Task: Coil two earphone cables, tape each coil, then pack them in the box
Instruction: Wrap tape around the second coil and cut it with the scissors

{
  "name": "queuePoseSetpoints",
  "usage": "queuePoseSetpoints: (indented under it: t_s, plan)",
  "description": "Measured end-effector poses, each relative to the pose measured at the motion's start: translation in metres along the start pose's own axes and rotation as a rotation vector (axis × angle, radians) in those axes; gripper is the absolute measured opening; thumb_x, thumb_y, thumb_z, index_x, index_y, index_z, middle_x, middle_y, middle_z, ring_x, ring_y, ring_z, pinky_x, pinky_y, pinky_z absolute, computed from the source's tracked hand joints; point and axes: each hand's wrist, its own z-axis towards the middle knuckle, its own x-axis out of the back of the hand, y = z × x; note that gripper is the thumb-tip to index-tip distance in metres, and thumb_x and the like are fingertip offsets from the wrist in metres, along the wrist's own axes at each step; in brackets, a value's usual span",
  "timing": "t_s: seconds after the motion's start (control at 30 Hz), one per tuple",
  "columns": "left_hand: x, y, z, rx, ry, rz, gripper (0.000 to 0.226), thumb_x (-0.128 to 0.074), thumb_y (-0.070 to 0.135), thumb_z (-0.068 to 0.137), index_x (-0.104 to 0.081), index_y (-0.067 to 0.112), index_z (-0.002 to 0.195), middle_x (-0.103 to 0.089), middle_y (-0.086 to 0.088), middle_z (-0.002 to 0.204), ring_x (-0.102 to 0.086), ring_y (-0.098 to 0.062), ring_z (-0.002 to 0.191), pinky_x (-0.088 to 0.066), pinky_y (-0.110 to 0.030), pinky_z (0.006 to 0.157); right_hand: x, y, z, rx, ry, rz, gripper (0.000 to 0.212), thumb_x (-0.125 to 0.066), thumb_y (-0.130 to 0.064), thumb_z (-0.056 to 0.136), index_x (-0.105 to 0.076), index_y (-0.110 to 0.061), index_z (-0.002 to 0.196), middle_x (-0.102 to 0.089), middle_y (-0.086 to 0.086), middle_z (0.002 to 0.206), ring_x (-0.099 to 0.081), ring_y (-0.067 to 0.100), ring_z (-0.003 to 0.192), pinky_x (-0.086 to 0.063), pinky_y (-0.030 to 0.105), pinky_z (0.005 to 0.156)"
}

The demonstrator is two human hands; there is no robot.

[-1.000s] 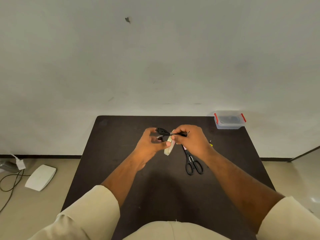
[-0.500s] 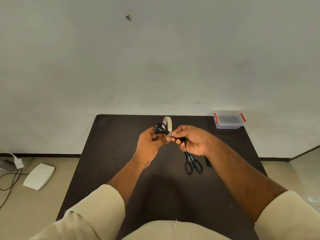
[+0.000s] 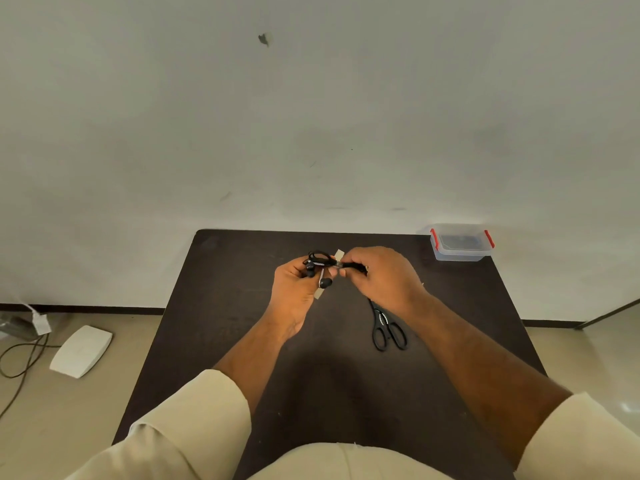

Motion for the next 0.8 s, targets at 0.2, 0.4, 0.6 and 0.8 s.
queuePoseSetpoints:
  t_s: [0.2,0.4,0.6,0.8]
  plan:
    - [0.005,-0.001,0.001,-0.016,0.043,0.058,0.011,-0.079,0.008,0.076,-0.076,0.010,0.086,-0.071,-0.019,0.091,-0.065,-0.024,0.087,-0.053,-0.036,0.086,-0.011,-0.006,0.000,-0.058,0.017,0.147,0.021,-0.058,-0.027,0.095,-0.071,-0.014,0.086,-0.063,0.005,0.076,-0.054,0.016,0.069,-0.045,0.035,0.062]
    - [0.010,0.009,-0.002,0.000,-0.146,0.011,0.013,-0.077,0.013,0.074,-0.077,0.015,0.088,-0.075,-0.009,0.092,-0.071,-0.019,0.089,-0.054,-0.025,0.080,-0.006,0.000,-0.002,-0.362,-0.233,0.893,0.024,-0.055,-0.023,0.097,-0.074,-0.009,0.089,-0.068,-0.004,0.073,-0.052,0.011,0.071,-0.038,0.020,0.059]
    - [0.011,0.015,-0.004,0.100,-0.228,0.020,0.021,-0.069,0.008,0.083,-0.068,0.002,0.103,-0.073,-0.017,0.094,-0.072,-0.027,0.087,-0.057,-0.033,0.080,-0.003,0.010,-0.002,-0.448,-0.413,1.029,0.023,-0.055,-0.028,0.097,-0.075,-0.018,0.091,-0.068,0.000,0.079,-0.048,0.009,0.064,-0.035,0.022,0.056]
    - [0.009,0.013,-0.007,0.134,-0.141,0.100,0.018,-0.069,0.004,0.085,-0.070,0.003,0.103,-0.073,-0.018,0.096,-0.070,-0.030,0.076,-0.060,-0.031,0.064,0.000,-0.001,-0.005,-0.447,-0.329,0.691,0.024,-0.069,-0.050,0.081,-0.074,-0.027,0.088,-0.073,-0.008,0.087,-0.063,0.005,0.077,-0.046,0.021,0.066]
